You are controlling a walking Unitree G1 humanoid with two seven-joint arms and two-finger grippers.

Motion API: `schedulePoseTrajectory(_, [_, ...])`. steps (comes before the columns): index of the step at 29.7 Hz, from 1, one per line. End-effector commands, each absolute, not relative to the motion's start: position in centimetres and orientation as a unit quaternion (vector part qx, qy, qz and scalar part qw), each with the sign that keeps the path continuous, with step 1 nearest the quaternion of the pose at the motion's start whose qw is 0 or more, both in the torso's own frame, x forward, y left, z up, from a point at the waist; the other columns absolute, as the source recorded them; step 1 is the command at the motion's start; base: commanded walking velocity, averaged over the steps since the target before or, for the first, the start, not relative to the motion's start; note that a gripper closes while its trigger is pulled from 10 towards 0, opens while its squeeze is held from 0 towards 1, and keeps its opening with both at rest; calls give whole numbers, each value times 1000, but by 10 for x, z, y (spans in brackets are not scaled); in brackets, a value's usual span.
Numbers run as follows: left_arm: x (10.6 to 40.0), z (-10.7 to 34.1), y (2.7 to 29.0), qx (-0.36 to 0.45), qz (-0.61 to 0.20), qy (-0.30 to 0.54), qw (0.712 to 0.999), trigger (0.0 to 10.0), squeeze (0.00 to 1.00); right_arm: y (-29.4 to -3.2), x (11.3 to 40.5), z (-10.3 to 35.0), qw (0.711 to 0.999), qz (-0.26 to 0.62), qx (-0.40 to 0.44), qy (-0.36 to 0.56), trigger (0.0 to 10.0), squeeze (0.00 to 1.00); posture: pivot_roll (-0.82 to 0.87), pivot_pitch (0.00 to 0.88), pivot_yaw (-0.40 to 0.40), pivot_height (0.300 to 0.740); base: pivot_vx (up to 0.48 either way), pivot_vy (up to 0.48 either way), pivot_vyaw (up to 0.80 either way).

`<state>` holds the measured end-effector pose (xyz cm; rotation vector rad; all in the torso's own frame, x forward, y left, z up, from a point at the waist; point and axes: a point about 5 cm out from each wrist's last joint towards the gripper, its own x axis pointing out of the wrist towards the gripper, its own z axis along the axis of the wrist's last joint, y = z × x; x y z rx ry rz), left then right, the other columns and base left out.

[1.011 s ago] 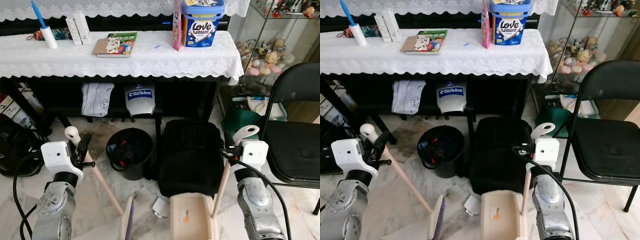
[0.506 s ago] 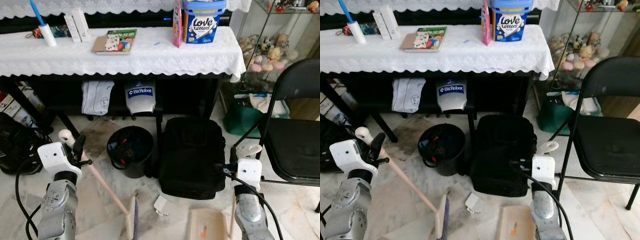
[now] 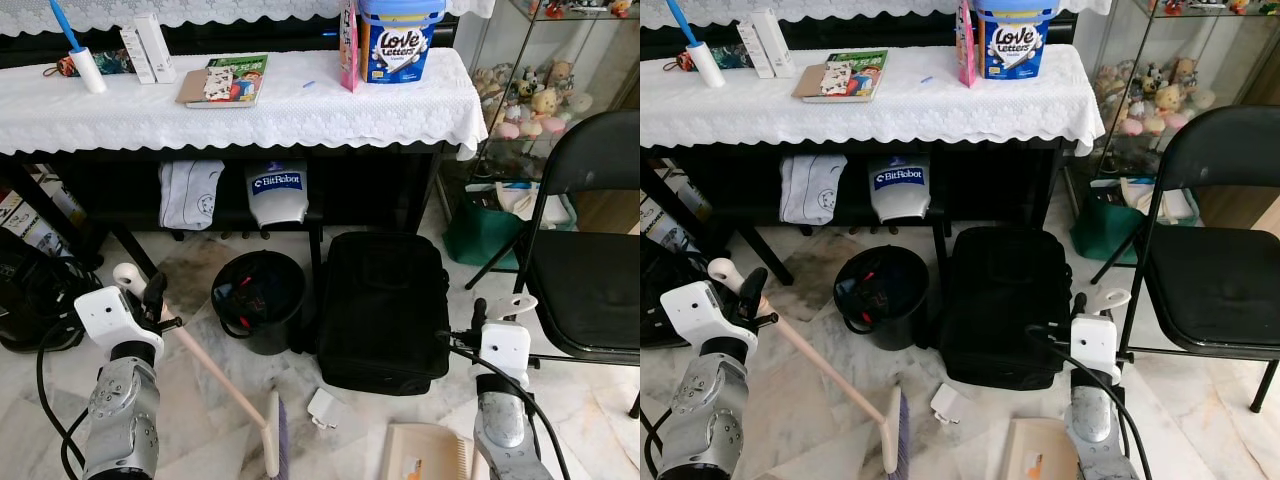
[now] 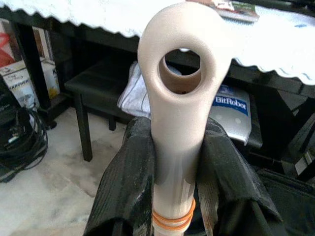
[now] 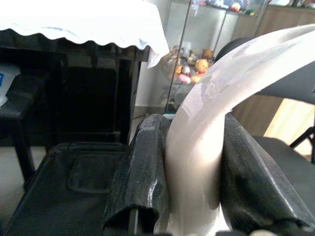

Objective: Sweep floor

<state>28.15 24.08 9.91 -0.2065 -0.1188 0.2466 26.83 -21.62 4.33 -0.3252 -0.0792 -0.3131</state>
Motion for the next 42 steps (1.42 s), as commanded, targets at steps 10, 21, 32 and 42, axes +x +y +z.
schedulePoseTrajectory(10, [280, 99, 245, -113, 123, -72, 983, 10000, 0, -211, 279, 53, 973, -129, -179, -71, 10000, 0, -2, 115, 75, 740, 0, 0, 0])
schedulePoseTrajectory(21, [287, 81, 246, -147, 125, -41, 980, 10000, 0, -208, 267, 34, 977, -113, -178, -32, 10000, 0, -2, 138, 63, 740, 0, 0, 0])
schedulePoseTrajectory(32, [303, 68, 225, -211, 51, -4, 976, 10000, 0, -209, 263, 31, 978, -109, -179, -26, 10000, 0, -17, 140, 61, 740, 0, 0, 0])
schedulePoseTrajectory(42, [295, 70, 222, -243, -76, 14, 967, 10000, 0, -210, 267, 33, 977, -109, -179, -28, 10000, 0, -15, 130, 62, 740, 0, 0, 0])
